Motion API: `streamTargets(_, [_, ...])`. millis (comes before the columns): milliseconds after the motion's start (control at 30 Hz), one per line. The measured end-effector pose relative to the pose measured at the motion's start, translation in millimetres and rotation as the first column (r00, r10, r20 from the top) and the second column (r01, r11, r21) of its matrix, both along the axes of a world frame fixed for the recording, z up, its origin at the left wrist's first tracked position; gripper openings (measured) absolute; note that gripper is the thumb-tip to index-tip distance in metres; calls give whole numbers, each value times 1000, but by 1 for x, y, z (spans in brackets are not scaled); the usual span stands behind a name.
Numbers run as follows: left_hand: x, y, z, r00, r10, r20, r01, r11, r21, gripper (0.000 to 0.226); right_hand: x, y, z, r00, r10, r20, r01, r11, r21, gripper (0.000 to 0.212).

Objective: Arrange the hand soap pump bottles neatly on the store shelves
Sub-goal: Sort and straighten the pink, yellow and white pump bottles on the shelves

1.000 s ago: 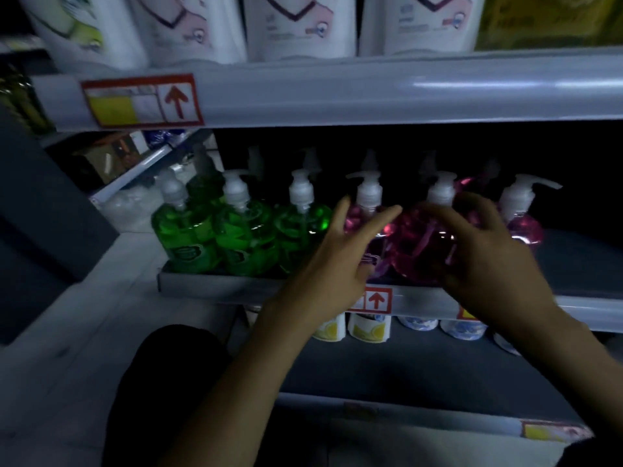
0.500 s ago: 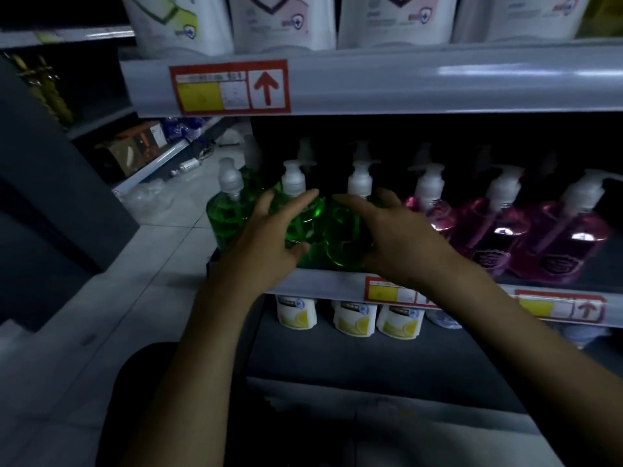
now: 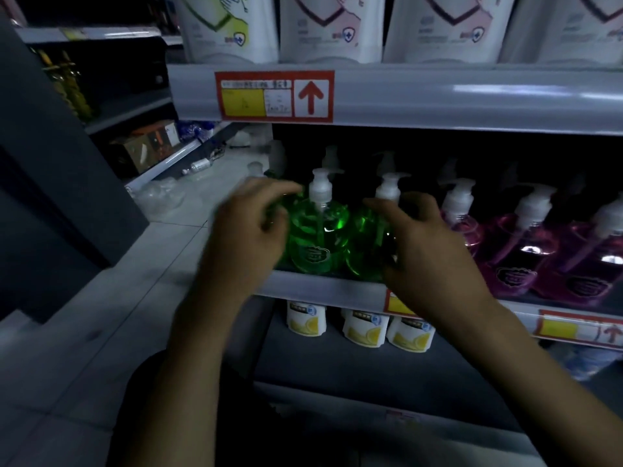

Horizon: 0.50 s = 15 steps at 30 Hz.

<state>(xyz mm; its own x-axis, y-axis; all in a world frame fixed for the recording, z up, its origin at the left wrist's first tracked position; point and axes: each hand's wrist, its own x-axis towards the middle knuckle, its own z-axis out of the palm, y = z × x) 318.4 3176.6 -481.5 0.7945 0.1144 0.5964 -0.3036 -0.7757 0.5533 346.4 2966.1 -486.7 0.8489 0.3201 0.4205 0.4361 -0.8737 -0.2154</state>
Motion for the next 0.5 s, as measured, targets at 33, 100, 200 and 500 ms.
streamTargets(33, [-4,16,5,993,76,88,-70,995,-69,31,-10,7,2,998,28,48,-30,999,44,64])
streamTargets(100, [0,43,8,977,189,94,-179,977,-113,29,-20,24,4,995,84,49,-86,995,41,62])
streamTargets(200, [19,55,-3,989,122,-78,-120,992,25,27,-4,51,1,993,108,-54,-110,993,-44,71])
streamTargets(500, [38,39,-7,942,13,-336,-3,1000,29,54,27,77,1,978,122,-166,-143,983,-117,79])
